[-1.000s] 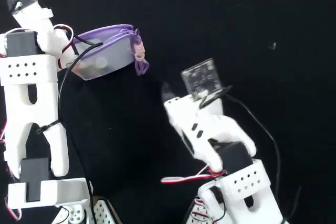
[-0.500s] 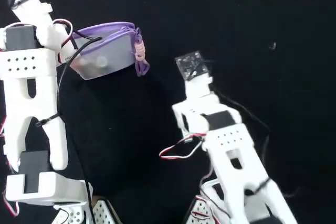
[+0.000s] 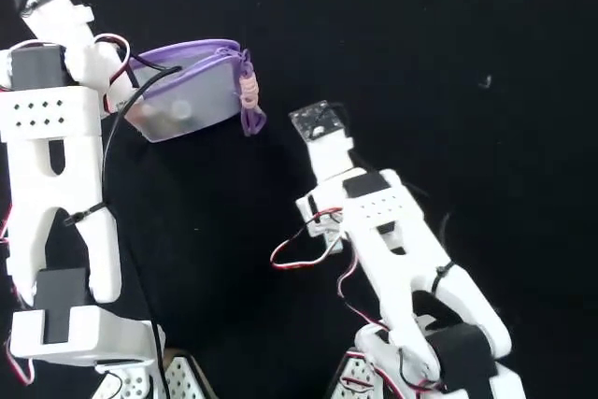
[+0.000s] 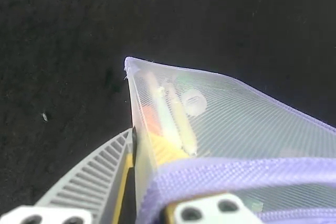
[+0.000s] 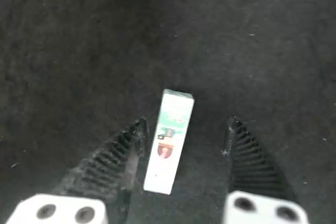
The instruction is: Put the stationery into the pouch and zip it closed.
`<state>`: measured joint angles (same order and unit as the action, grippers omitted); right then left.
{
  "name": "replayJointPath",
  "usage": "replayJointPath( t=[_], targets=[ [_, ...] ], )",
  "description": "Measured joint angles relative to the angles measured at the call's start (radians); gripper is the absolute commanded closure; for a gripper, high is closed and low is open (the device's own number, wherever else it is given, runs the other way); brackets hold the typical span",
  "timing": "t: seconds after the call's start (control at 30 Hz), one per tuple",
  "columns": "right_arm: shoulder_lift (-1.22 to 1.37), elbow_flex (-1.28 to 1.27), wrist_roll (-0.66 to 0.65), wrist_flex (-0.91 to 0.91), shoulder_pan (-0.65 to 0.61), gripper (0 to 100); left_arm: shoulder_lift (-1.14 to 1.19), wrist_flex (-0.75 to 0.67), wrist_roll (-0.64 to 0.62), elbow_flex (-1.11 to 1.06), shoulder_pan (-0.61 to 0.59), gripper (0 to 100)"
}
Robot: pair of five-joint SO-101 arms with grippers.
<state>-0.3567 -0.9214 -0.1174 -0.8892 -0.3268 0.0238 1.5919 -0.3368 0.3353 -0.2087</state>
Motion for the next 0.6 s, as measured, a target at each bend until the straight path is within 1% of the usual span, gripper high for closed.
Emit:
replayJointPath(
  t=[0.17, 0.27, 0.47, 0.6],
  targets=[
    [0.0, -0.009, 0.0, 0.037, -0.043, 77.3, 0.0, 0.0, 0.0, 0.0, 0.0, 97],
    [0.0, -0.026, 0.0, 0.074, -0.038, 77.3, 0.0, 0.0, 0.0, 0.0, 0.0, 97],
    [0.0, -0.026, 0.0, 0.089, -0.04, 77.3, 0.0, 0.0, 0.0, 0.0, 0.0, 97],
    [0.015, -0.034, 0.0, 0.107, -0.017, 77.3, 0.0, 0.0, 0.0, 0.0, 0.0, 97]
  ],
)
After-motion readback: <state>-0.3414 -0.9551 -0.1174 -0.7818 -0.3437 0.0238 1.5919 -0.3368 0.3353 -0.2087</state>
